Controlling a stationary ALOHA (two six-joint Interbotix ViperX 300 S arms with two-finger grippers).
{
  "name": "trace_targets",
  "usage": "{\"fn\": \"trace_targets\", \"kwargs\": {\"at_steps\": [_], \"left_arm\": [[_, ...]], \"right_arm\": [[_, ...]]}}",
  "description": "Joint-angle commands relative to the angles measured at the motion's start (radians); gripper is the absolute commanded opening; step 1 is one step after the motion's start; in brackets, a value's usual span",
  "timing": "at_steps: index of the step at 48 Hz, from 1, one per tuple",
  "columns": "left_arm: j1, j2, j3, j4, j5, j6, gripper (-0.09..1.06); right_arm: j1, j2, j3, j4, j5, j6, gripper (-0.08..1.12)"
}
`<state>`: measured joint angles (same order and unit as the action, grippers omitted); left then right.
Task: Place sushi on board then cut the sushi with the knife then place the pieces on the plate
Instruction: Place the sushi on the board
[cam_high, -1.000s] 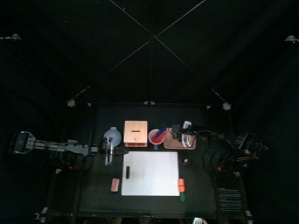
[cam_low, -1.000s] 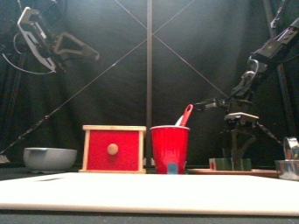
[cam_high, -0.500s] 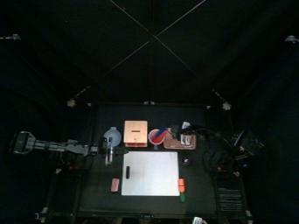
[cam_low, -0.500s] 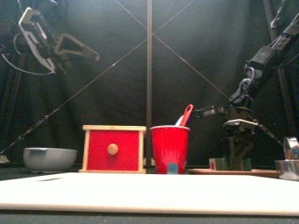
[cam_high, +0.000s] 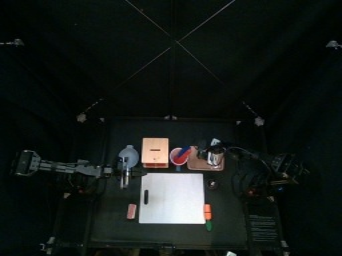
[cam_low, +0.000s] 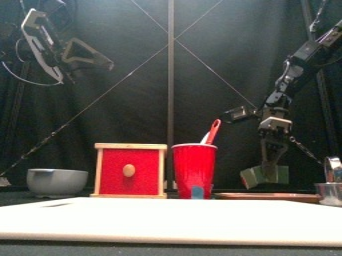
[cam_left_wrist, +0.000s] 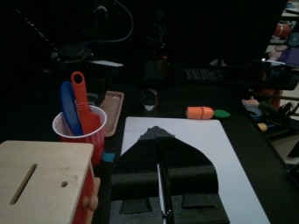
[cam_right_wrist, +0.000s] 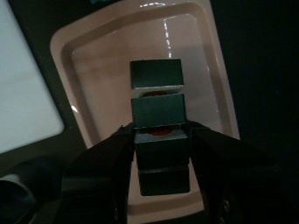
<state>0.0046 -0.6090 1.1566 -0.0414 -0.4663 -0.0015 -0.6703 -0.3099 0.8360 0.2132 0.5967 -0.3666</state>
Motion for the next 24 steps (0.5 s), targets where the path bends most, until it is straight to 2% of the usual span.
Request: {"fn": "trace_targets", "kwargs": {"at_steps": [1,15,24], "left_arm": [[-0.005,0.002,-0.012,-0.002,-0.005,0.000,-0.03],[-0.005,0.002,-0.014,-0.002,-0.005,0.003,-0.03],[-0.005,0.002,-0.014,-0.002,-0.005,0.003,-0.03]], "right_arm": [[0.025,-0.091,-0.009,-0.005,0.020,0.104,0.60],[0.250,-0.215,0.043,-0.097,0.002,0.597,0.60],[0.433,-0.210,0.043,-0.236,-0.069,0.985,0.60]]}}
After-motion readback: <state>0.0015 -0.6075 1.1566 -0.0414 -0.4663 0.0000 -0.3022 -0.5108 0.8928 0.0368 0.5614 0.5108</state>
